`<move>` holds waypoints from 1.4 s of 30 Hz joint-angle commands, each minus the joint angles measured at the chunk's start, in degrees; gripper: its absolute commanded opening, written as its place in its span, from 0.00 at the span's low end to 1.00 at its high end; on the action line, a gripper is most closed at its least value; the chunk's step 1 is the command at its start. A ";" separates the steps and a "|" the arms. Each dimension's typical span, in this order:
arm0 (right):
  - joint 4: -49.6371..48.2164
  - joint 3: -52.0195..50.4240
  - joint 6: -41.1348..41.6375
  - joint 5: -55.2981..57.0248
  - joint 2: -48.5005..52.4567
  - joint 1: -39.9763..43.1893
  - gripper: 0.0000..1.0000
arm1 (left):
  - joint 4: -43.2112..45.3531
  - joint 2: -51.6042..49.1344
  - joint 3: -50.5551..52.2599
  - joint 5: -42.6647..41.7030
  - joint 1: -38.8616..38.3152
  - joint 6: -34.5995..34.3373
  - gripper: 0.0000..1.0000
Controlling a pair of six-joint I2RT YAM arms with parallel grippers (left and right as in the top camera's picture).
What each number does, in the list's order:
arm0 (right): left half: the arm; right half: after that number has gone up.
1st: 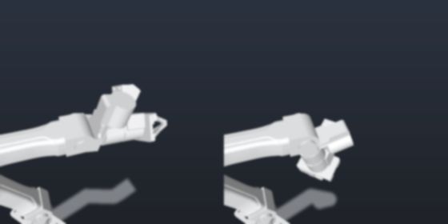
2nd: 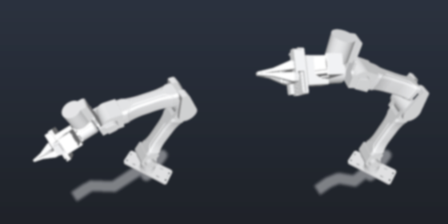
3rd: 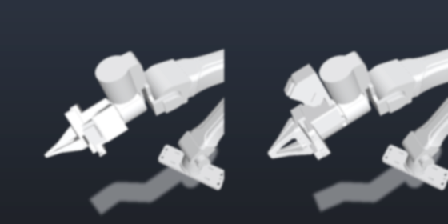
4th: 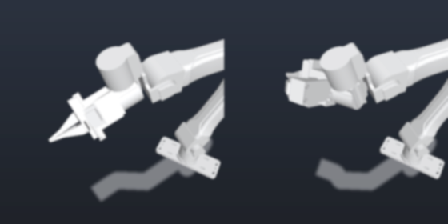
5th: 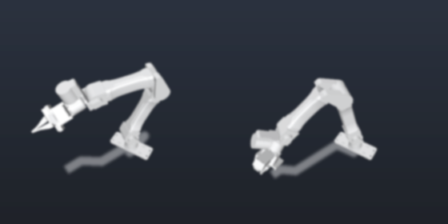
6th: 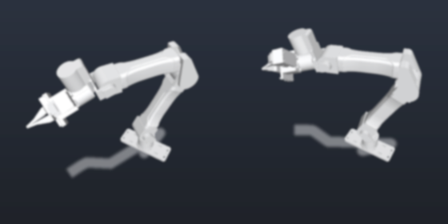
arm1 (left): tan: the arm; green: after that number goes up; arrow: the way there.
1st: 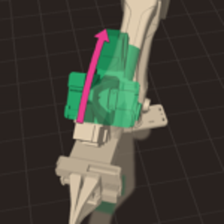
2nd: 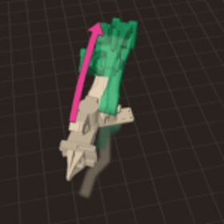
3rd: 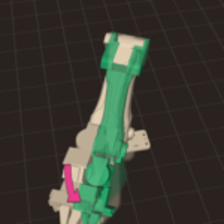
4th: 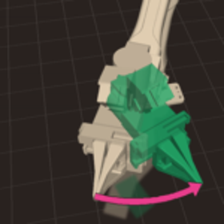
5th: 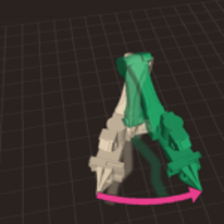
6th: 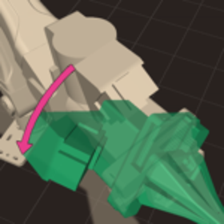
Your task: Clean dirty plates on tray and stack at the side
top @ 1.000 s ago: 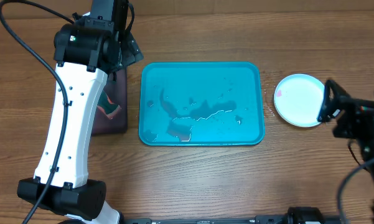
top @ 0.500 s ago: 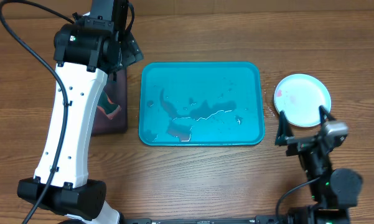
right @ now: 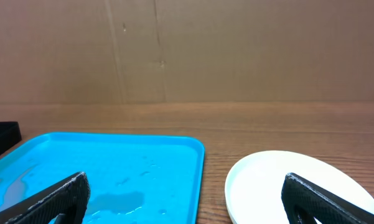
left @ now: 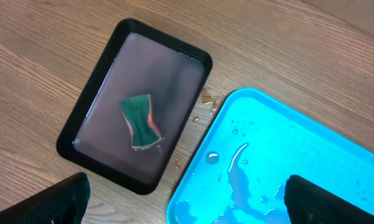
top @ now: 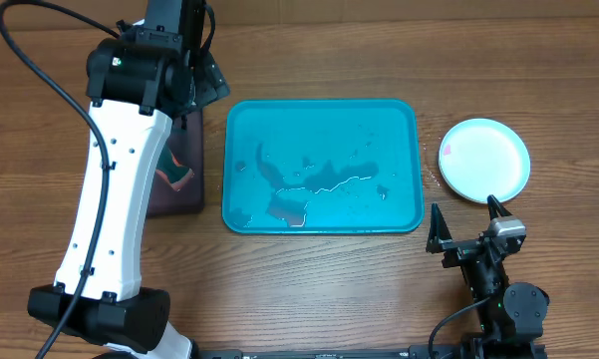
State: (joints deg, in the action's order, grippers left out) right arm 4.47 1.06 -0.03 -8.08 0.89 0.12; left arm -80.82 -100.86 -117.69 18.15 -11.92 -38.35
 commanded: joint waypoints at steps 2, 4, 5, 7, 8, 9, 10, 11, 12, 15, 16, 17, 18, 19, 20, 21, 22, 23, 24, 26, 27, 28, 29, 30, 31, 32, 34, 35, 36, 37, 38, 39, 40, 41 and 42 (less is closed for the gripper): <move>-0.28 -0.59 -0.22 0.70 -0.72 -0.59 1.00 | 0.04 -0.13 0.00 -0.17 -0.11 0.87 1.00; -0.28 -0.59 -0.22 0.70 -0.72 -0.59 1.00 | 0.04 -0.13 0.00 -0.17 -0.11 0.87 1.00; -0.28 -0.59 -0.22 0.70 -0.72 -0.59 1.00 | 0.04 -0.13 0.00 -0.17 -0.11 0.87 1.00; -0.28 -0.59 -0.22 0.70 -0.72 -0.59 1.00 | 0.04 -0.13 0.00 -0.17 -0.11 0.87 1.00; -0.28 -0.59 -0.22 0.70 -0.72 -0.59 1.00 | 0.04 -0.13 0.00 -0.17 -0.11 0.87 1.00; -0.28 -0.59 -0.22 0.70 -0.72 -0.59 1.00 | 0.04 -0.13 0.00 -0.17 -0.11 0.87 1.00; -0.28 -0.59 -0.22 0.70 -0.72 -0.59 1.00 | 0.04 -0.13 0.00 -0.17 -0.11 0.87 1.00; -0.28 -0.59 -0.22 0.70 -0.72 -0.59 1.00 | 0.04 -0.13 0.00 -0.17 -0.11 0.87 1.00; -0.28 -0.59 -0.22 0.70 -0.72 -0.59 1.00 | 0.04 -0.13 0.00 -0.17 -0.11 0.87 1.00; -0.28 -0.59 -0.22 0.70 -0.72 -0.59 1.00 | 0.04 -0.13 0.00 -0.17 -0.11 0.87 1.00; -0.28 -0.59 -0.22 0.70 -0.72 -0.59 1.00 | 0.04 -0.13 0.00 -0.17 -0.11 0.87 1.00; -0.28 -0.59 -0.22 0.70 -0.72 -0.59 1.00 | 0.04 -0.13 0.00 -0.17 -0.11 0.87 1.00; -0.28 -0.59 -0.22 0.70 -0.72 -0.59 1.00 | 0.04 -0.13 0.00 -0.17 -0.11 0.87 1.00; -0.28 -0.59 -0.22 0.70 -0.72 -0.59 1.00 | 0.04 -0.13 0.00 -0.20 -0.11 0.87 1.00; -0.28 -0.59 -0.22 0.70 -0.72 -0.59 1.00 | 0.07 -0.13 0.00 -0.13 -0.11 0.87 1.00; -0.28 -0.59 -0.22 0.70 -0.72 -0.59 1.00 | 0.09 -0.04 0.00 -0.02 -0.11 0.90 1.00; -0.28 -0.59 -0.22 0.70 -0.72 -0.59 1.00 | 0.50 0.55 0.00 1.16 -0.11 1.14 1.00; -0.28 -0.59 -0.22 0.70 -0.72 -0.59 1.00 | 0.61 1.18 0.00 2.38 -0.13 1.25 1.00; -0.28 -0.59 -0.22 0.70 -0.72 -0.59 1.00 | 1.36 2.01 0.15 3.10 -0.13 1.36 1.00; -0.28 -0.59 -0.22 0.70 -0.72 -0.59 1.00 | 3.76 4.28 1.51 2.99 -0.13 2.75 1.00; -0.28 -0.59 -0.22 0.70 -0.72 -0.59 1.00 | 6.10 6.23 3.26 2.99 -0.13 2.84 1.00; -0.28 -0.59 -0.22 0.70 -0.72 -0.59 1.00 | 9.33 8.61 5.97 2.97 -0.13 2.84 1.00; -0.28 -0.59 -0.22 0.70 -0.72 -0.59 1.00 | 12.17 10.71 8.68 2.95 -0.13 2.86 1.00; -0.31 -0.59 -0.22 0.70 -0.72 -0.59 1.00 | 15.89 13.33 12.31 2.86 -0.13 3.32 1.00; -0.28 -0.59 -0.22 0.70 -0.72 -0.59 1.00 | 20.68 16.57 17.16 2.49 -0.13 4.46 1.00; -0.28 -0.59 -0.22 0.70 -0.72 -0.59 1.00 | 25.64 19.89 22.29 1.81 -0.11 6.05 1.00; -0.28 -0.59 -0.22 0.70 -0.72 -0.59 1.00 | 33.59 25.16 30.62 0.55 -0.09 9.40 1.00; -0.28 -0.59 -0.22 0.70 -0.72 -0.59 1.00 | 37.88 28.15 35.32 -0.13 -0.09 11.50 1.00; -0.28 -0.59 -0.22 0.70 -0.72 -0.59 1.00 | 42.51 31.63 40.48 -0.57 -0.09 13.33 1.00; -0.28 -0.59 -0.22 0.70 -0.72 -0.59 1.00 | 46.10 34.53 44.70 -1.16 -0.07 14.99 1.00; -0.28 -0.59 -0.22 0.70 -0.72 -0.59 1.00 | 49.62 37.48 48.92 -1.73 0.00 16.87 1.00; -0.28 -0.59 -0.22 0.70 -0.72 -0.59 1.00 | 52.76 40.37 52.87 -2.32 0.04 18.60 1.00; -0.28 -0.59 -0.22 0.70 -0.72 -0.59 1.00 | 56.35 43.63 57.27 -3.43 0.20 20.83 1.00; -0.28 -0.59 -0.22 0.70 -0.72 -0.59 1.00 | 59.21 46.29 60.87 -4.90 0.48 22.88 1.00; -0.28 -0.59 -0.22 0.70 -0.72 -0.59 1.00 | 62.38 49.18 64.94 -6.75 1.01 25.40 1.00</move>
State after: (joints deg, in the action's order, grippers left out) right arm 4.51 1.06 0.01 -7.88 0.84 -0.10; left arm -22.57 -57.32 -61.14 16.21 -11.84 -22.57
